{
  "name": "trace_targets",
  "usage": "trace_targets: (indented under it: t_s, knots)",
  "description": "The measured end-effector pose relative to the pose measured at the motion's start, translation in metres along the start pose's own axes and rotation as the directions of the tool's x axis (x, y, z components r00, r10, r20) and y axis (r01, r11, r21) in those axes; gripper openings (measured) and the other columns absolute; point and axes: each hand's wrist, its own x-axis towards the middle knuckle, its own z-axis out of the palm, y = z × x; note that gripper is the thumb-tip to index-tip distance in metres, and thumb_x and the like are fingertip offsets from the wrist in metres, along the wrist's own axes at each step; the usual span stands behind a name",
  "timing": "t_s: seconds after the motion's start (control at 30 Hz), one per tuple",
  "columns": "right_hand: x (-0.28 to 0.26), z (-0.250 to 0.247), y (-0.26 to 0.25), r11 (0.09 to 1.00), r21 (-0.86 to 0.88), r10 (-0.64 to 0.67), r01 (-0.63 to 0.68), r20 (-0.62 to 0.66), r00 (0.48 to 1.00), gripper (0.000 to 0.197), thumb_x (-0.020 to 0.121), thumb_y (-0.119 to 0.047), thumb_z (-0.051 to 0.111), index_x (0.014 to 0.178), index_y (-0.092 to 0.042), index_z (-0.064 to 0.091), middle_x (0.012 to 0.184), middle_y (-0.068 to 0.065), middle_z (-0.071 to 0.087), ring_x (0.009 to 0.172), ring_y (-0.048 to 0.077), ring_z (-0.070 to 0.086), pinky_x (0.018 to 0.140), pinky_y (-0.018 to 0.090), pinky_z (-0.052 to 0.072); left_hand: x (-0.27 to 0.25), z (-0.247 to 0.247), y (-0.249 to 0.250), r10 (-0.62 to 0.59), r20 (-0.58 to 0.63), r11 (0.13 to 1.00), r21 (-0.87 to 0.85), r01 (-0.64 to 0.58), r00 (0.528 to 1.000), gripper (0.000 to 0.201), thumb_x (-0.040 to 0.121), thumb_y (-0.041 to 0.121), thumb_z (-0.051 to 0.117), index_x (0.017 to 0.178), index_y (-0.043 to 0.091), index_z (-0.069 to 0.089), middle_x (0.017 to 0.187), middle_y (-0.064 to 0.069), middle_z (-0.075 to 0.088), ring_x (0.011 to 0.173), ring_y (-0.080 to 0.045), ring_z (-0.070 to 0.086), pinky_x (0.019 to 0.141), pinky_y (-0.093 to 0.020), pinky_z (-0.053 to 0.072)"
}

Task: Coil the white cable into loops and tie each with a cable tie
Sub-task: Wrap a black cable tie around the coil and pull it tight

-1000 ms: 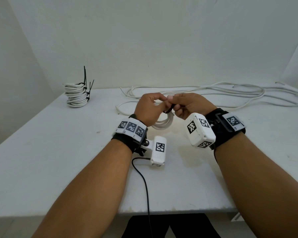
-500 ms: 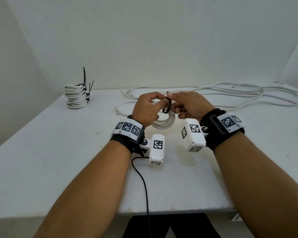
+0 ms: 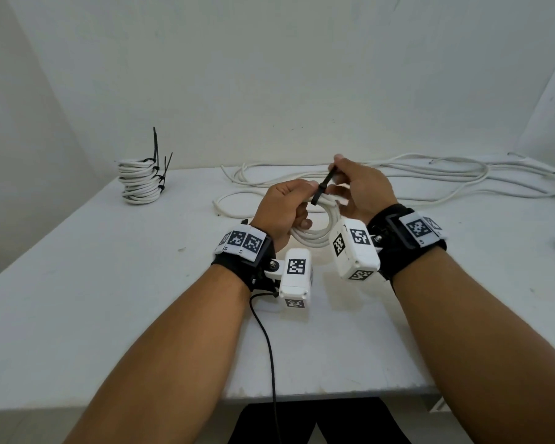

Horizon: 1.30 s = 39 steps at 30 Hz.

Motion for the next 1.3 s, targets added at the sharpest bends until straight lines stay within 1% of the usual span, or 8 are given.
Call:
trace_targets:
  t_s: [0.13, 0.4, 0.7, 0.87, 1.0, 1.13, 1.2, 1.3]
  knots:
    - [-0.008, 0.008, 0.002, 0.991, -0.129, -0.011, 0.031, 0.149, 0.989, 0.022, 0.097, -0.027, 0.059, 0.086, -0.009, 0.065, 0.070, 0.001, 0.062, 0.058, 0.011, 0.062, 0.045, 0.021, 0.047, 0.001, -0.002, 0.001, -0.022, -0.035, 0.999, -0.041, 0.021, 0.999, 0.023, 0.099, 0.016, 0.052, 0.081, 0.010, 0.065, 0.044, 0.009, 0.023, 0.038, -0.008, 0.019, 0.040, -0.019, 0.031]
    - [-0.003, 0.012, 0.008, 0.971, -0.223, -0.092, 0.083, -0.033, 0.995, 0.028, 0.097, -0.027, 0.058, 0.077, -0.008, 0.062, 0.075, 0.010, 0.055, 0.062, 0.026, 0.059, 0.054, 0.035, 0.055, 0.000, 0.000, 0.001, -0.123, 0.039, 0.986, -0.107, 0.127, 0.992, 0.023, 0.098, 0.019, 0.047, 0.083, 0.013, 0.063, 0.048, 0.007, 0.018, 0.039, -0.009, 0.017, 0.044, -0.022, 0.031]
    - [0.001, 0.007, 0.008, 0.990, -0.143, 0.013, -0.018, -0.038, 0.999, 0.026, 0.100, -0.020, 0.053, 0.080, -0.004, 0.058, 0.058, 0.010, 0.060, 0.039, 0.018, 0.056, 0.041, 0.024, 0.042, 0.002, 0.006, 0.001, -0.254, 0.003, 0.931, -0.271, 0.245, 0.967, 0.022, 0.099, 0.020, 0.048, 0.078, 0.013, 0.050, 0.044, 0.008, 0.019, 0.036, -0.008, 0.017, 0.041, -0.020, 0.027]
    - [0.007, -0.006, 0.016, 0.971, -0.193, 0.142, -0.144, -0.024, 0.990, 0.024, 0.097, -0.023, 0.052, 0.088, -0.006, 0.067, 0.085, 0.009, 0.067, 0.080, 0.028, 0.064, 0.064, 0.034, 0.052, 0.014, -0.015, 0.007, -0.158, -0.142, 0.912, -0.400, 0.089, 0.977, 0.021, 0.098, 0.014, 0.045, 0.078, 0.013, 0.052, 0.044, 0.007, 0.027, 0.035, -0.009, 0.023, 0.054, -0.026, 0.036]
    - [0.016, 0.006, 0.020, 0.654, -0.752, 0.178, -0.080, 0.051, 0.983, 0.034, 0.092, -0.024, 0.058, 0.119, -0.004, 0.065, 0.123, 0.014, 0.064, 0.113, 0.030, 0.059, 0.090, 0.039, 0.048, 0.023, -0.043, 0.018, -0.045, -0.296, 0.948, -0.315, -0.053, 0.954, 0.023, 0.090, -0.001, 0.032, 0.086, 0.005, 0.054, 0.049, -0.001, 0.042, 0.046, -0.015, 0.036, 0.051, -0.024, 0.032]
    - [0.012, 0.024, 0.028, 0.190, -0.980, 0.373, 0.062, 0.130, 0.919, 0.071, 0.087, -0.062, 0.054, 0.140, -0.015, 0.050, 0.147, 0.007, 0.047, 0.131, 0.027, 0.046, 0.098, 0.035, 0.036, 0.024, -0.072, 0.025, 0.059, -0.375, 0.998, 0.056, -0.041, 0.925, 0.031, 0.090, -0.012, 0.031, 0.114, 0.002, 0.045, 0.069, -0.007, 0.053, 0.055, -0.011, 0.048, 0.055, -0.020, 0.038]
    - [0.007, 0.027, 0.030, 0.117, -0.991, 0.445, 0.069, 0.114, 0.888, 0.087, 0.082, -0.071, 0.055, 0.149, -0.020, 0.036, 0.154, 0.002, 0.037, 0.139, 0.026, 0.036, 0.100, 0.037, 0.032, 0.027, -0.100, 0.026, 0.093, -0.349, 0.948, 0.316, 0.024, 0.932, 0.033, 0.091, -0.007, 0.034, 0.122, 0.004, 0.041, 0.076, -0.004, 0.056, 0.063, -0.011, 0.052, 0.062, -0.024, 0.040]
    - [0.004, 0.028, 0.027, 0.078, -0.993, 0.492, 0.086, 0.113, 0.863, 0.094, 0.083, -0.072, 0.054, 0.156, -0.023, 0.020, 0.161, 0.001, 0.022, 0.147, 0.024, 0.023, 0.111, 0.038, 0.025, 0.030, -0.149, 0.027, 0.096, -0.319, 0.723, 0.674, 0.155, 0.943, 0.031, 0.094, 0.003, 0.038, 0.123, 0.015, 0.038, 0.086, 0.000, 0.063, 0.078, -0.018, 0.054, 0.070, -0.032, 0.041]
